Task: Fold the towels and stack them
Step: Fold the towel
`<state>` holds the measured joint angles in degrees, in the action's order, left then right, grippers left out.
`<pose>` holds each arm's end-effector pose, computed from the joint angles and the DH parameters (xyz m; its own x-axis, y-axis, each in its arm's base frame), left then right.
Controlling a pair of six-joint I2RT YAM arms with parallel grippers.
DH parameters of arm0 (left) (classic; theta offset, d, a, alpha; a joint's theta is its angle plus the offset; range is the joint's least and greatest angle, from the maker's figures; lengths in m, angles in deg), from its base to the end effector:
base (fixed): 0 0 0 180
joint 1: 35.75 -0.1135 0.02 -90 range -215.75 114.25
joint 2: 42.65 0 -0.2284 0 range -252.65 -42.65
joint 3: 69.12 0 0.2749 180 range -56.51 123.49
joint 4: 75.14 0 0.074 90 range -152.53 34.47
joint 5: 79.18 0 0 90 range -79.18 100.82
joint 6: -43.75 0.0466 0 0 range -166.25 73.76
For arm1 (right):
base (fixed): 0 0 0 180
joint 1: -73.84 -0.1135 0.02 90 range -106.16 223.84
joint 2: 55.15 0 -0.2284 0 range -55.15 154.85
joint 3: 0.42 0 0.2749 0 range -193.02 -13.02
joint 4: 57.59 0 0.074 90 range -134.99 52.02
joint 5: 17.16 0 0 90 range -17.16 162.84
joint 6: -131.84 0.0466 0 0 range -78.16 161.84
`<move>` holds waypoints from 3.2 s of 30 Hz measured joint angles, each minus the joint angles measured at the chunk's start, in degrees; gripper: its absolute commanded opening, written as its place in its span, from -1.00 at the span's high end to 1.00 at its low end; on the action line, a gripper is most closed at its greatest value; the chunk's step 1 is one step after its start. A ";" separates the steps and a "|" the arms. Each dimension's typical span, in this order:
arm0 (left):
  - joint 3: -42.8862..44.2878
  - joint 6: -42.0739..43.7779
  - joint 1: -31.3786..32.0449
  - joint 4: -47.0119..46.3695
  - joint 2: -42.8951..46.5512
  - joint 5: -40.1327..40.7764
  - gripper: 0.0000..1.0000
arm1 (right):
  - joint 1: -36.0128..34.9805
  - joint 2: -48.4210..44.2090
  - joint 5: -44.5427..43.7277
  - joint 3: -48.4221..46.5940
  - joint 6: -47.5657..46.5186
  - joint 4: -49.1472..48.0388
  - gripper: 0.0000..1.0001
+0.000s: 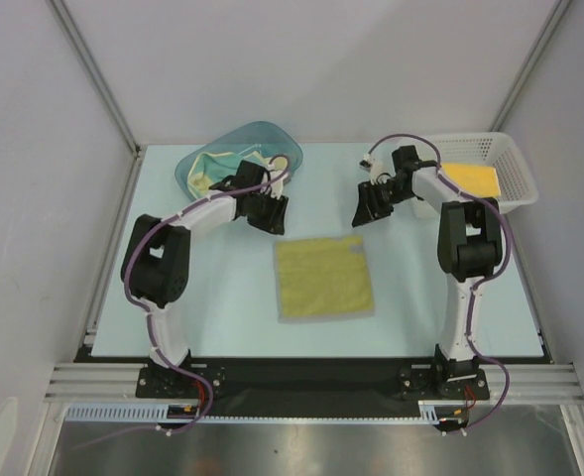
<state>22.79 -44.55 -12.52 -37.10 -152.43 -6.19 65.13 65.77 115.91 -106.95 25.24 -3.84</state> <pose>0.3855 -0.1803 0.1459 -0.7450 0.3507 -0.5674 0.5502 0.8040 -0.2255 0.4339 0.0987 0.1408 -0.7758 -0.3300 -0.5379 -0.6090 0.6149 0.5010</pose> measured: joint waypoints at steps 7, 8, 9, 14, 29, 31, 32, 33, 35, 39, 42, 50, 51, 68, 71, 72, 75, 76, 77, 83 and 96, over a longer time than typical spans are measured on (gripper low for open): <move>1.14 4.48 -1.38 2.84 -4.44 -1.27 -0.01 | 0.20 6.03 -0.02 -3.50 -5.77 7.56 0.02; 1.40 4.83 -1.38 3.15 -5.05 -1.29 -0.01 | 0.20 6.27 -0.17 -3.54 -6.27 8.15 0.01; 1.84 5.09 -1.38 3.56 -5.77 -1.29 -0.01 | 0.20 6.43 -0.26 -3.56 -6.64 8.63 0.01; 3.54 6.58 -1.36 4.81 -7.23 -1.33 0.02 | 0.48 7.30 -0.28 -4.83 -7.89 9.84 -0.01; 4.76 7.98 -1.36 5.88 -8.22 -0.96 -0.02 | 0.81 9.62 -0.31 -6.38 -8.59 10.27 0.44; 4.81 8.09 -1.36 5.99 -8.22 -0.74 -0.02 | 0.81 9.79 -0.52 -6.38 -8.52 10.12 0.54; 4.83 8.35 -1.36 6.05 -8.22 -0.72 -0.02 | 0.81 9.79 -0.74 -6.38 -8.50 10.03 0.64; 4.83 8.52 -1.33 6.08 -8.22 -0.72 -0.02 | 0.85 9.81 -0.87 -6.38 -8.50 9.92 0.68; 4.83 8.98 -1.33 6.19 -8.22 -0.92 -0.01 | 0.85 9.79 -1.05 -6.38 -8.11 9.62 0.77; 4.98 9.55 -1.36 6.91 -8.24 -2.05 0.01 | 0.90 9.79 -1.49 -6.36 -7.52 9.09 0.85; 5.55 10.03 -1.36 8.09 -8.63 -3.21 0.02 | 0.96 9.79 -1.70 -6.34 -7.39 8.79 0.87; 6.32 10.40 -1.36 9.07 -9.27 -5.14 0.09 | 0.96 9.79 -1.79 -6.25 -6.97 8.15 0.91; 6.32 10.40 -1.36 9.09 -9.29 -5.27 0.09 | 0.96 9.79 -1.79 -6.25 -6.97 8.09 0.91; 6.32 9.75 -1.36 9.35 -9.27 -5.62 0.13 | 1.01 9.79 -1.81 -5.77 -5.90 6.97 0.94; 6.32 9.68 -1.36 9.53 -9.27 -5.42 0.19 | 1.01 9.79 -1.79 -5.73 -5.88 6.91 0.95; 6.32 9.68 -1.36 9.57 -9.29 -5.31 0.25 | 1.01 9.79 -1.79 -5.70 -5.88 6.91 0.96; 6.32 9.31 -1.36 9.84 -9.33 -5.27 0.44 | 1.01 9.68 -1.79 -5.49 -5.75 6.64 0.98; 6.32 9.22 -1.36 9.86 -9.38 -5.44 0.49 | 1.01 9.64 -1.79 -5.35 -5.64 6.49 0.99; 6.32 9.16 -1.36 9.88 -9.49 -5.66 0.51 | 1.03 9.57 -1.81 -5.27 -5.49 6.38 0.99; 6.99 8.52 -1.33 10.05 -10.47 -7.30 0.99 | 1.07 9.33 -1.79 -4.74 -4.85 5.75 1.00; 11.23 6.01 -1.25 9.53 -10.73 -2.01 0.99 | 1.07 3.13 -6.64 1.44 -0.22 -3.26 1.00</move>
<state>34.03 -38.54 -13.77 -27.57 -163.16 -8.20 66.20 68.89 109.26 -105.51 25.02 -7.10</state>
